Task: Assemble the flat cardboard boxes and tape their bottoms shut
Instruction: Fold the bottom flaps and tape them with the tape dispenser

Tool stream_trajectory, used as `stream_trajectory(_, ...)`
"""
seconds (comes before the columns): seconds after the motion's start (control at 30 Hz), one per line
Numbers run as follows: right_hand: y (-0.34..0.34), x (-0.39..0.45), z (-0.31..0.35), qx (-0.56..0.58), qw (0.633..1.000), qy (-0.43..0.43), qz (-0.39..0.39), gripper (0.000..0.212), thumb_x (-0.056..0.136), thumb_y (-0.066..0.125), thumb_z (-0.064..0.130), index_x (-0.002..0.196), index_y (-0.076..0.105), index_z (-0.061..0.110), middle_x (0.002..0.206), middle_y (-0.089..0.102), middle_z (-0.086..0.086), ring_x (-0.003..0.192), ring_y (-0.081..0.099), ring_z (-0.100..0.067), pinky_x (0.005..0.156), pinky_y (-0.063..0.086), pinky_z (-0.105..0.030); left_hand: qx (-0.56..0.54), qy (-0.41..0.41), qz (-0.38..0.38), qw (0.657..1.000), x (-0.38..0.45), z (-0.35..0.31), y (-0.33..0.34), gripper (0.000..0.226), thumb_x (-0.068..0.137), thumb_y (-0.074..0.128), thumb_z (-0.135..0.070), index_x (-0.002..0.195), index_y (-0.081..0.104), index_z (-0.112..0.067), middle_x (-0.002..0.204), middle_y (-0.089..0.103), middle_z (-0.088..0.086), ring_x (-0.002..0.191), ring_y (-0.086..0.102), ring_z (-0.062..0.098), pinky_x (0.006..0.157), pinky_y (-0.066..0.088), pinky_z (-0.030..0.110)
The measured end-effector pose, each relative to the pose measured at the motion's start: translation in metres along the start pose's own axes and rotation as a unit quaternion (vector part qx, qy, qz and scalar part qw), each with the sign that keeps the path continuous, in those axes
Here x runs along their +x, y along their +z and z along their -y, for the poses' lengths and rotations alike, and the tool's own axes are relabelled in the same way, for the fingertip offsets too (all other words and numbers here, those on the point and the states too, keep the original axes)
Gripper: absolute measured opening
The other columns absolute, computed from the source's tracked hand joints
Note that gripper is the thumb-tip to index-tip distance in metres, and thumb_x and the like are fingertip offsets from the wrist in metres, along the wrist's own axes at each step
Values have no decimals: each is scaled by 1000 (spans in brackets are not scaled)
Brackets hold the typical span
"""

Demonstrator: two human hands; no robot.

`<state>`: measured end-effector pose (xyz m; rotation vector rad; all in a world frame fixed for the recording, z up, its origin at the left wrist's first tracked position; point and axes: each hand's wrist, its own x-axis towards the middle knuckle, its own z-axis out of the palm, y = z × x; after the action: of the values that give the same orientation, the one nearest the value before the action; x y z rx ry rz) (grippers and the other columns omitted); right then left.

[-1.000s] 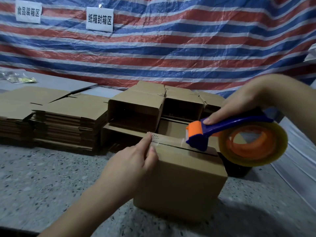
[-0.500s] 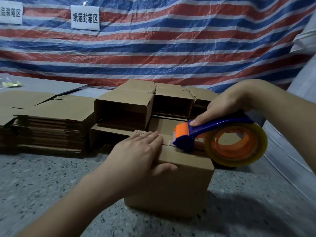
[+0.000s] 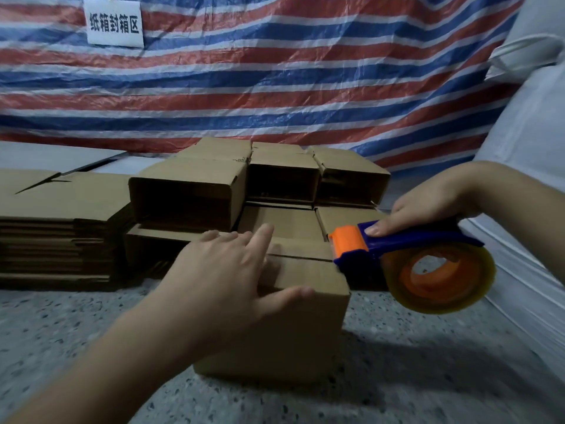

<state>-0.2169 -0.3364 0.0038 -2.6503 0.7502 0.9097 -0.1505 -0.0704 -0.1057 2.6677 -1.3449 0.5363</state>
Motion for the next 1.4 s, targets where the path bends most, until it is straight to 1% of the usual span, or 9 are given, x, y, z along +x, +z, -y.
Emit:
stream_trajectory(0.17,-3,7,-7,6,1000,-20,-9,80,56,57,82,103,70,18,82,77,-4,72,73,-18,75,56,-31,-7,54,78,995,25,-43,11,105,75,13,-88,156,1,-23,165,3,0,151,5,15,119,0,36)
stream_trajectory(0.43,-17,5,-41,39,997,-58,27,78,41,71,93,88,81,31,90,76,-6,79,69,-19,79,53,-33,9,69,57,996,25,-39,23,99,72,6,-85,154,-4,-30,165,7,0,150,7,16,121,9,42)
stream_trajectory(0.63,-5,11,-32,-63,998,26,18,76,57,61,86,95,73,20,77,76,1,69,71,-13,70,54,-27,12,83,42,996,24,-38,24,83,76,4,-84,149,-3,-44,164,13,4,150,11,19,121,15,43)
stream_trajectory(0.77,1,15,-3,-141,987,71,-23,88,54,62,90,106,68,19,95,76,-5,88,74,-22,80,58,-32,18,86,50,995,24,-39,24,81,75,2,-84,147,-11,-48,164,13,5,150,13,20,119,16,43)
stream_trajectory(0.9,38,37,9,-296,948,109,-41,62,77,63,79,102,66,22,90,66,0,77,63,-17,64,49,-29,23,85,41,995,24,-38,24,83,75,0,-84,149,-8,-46,164,14,3,150,13,18,119,16,41)
stream_trajectory(0.97,62,55,-3,-250,963,90,-54,61,80,58,80,93,61,21,88,62,1,77,60,-17,65,46,-29,24,86,39,995,25,-39,25,83,73,-2,-84,147,-8,-47,163,14,3,150,14,19,119,16,41)
stream_trajectory(1.07,92,76,-16,-194,967,37,-160,66,81,53,82,86,58,16,81,60,1,70,58,-15,58,42,-29,21,84,34,996,26,-40,25,81,73,-3,-84,146,-6,-49,163,17,4,149,16,20,118,17,42)
stream_trajectory(1.23,142,103,-25,-113,920,31,-374,65,79,49,86,79,54,21,71,52,6,66,55,-17,54,39,-31,22,83,37,996,26,-39,26,81,74,-4,-85,146,-7,-48,163,16,4,149,16,20,118,16,41)
stream_trajectory(1.4,187,119,-35,-60,879,17,-473,59,81,43,86,82,42,27,79,63,3,73,63,-17,48,26,-30,25,81,43,995,25,-40,25,80,74,-1,-84,146,-4,-47,162,18,5,149,17,22,118,16,43)
